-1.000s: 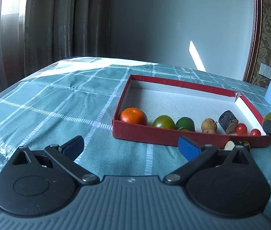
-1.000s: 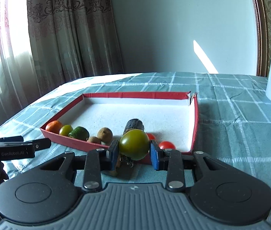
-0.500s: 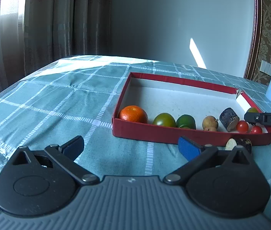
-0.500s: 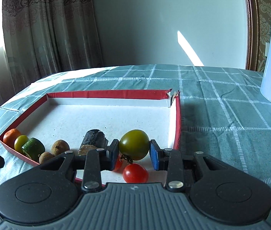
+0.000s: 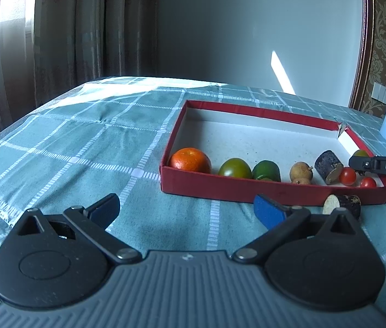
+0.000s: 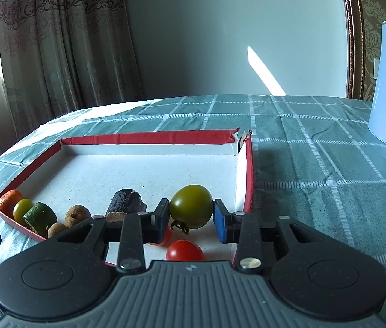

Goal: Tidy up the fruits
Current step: 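Carry the yellow-green tomato into the tray and release it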

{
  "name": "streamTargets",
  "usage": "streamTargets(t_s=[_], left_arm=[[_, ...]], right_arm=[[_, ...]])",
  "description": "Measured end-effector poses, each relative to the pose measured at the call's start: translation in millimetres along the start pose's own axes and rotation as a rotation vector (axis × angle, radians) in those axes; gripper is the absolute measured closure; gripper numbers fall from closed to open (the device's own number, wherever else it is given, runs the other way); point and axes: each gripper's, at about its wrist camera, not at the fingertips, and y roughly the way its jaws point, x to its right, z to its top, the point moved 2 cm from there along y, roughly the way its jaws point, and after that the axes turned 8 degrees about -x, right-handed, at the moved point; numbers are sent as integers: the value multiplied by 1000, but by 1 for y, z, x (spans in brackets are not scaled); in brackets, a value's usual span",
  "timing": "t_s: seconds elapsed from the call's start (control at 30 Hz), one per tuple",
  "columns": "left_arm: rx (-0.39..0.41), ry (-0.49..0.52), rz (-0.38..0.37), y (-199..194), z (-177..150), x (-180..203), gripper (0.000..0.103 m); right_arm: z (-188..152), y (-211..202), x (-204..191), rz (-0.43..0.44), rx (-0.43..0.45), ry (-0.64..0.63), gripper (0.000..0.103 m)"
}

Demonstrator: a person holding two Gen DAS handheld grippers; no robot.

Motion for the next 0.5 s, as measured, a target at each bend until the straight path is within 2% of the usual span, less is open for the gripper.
streamTargets(t_s=[0.2,0.3,0.37,0.5], left_arm=[[-13,-2,1,2,0,-1,0],[-20,8,2,3,0,1,0],[-20,21,8,2,0,4,0],[-4,50,30,-1,-1,9,0]], right_arm=[[0,0,0,14,1,9,68],[1,-2,1,16,10,17,60],[1,-5,2,7,22,16,46],[-1,-16,4,13,53,28,46]])
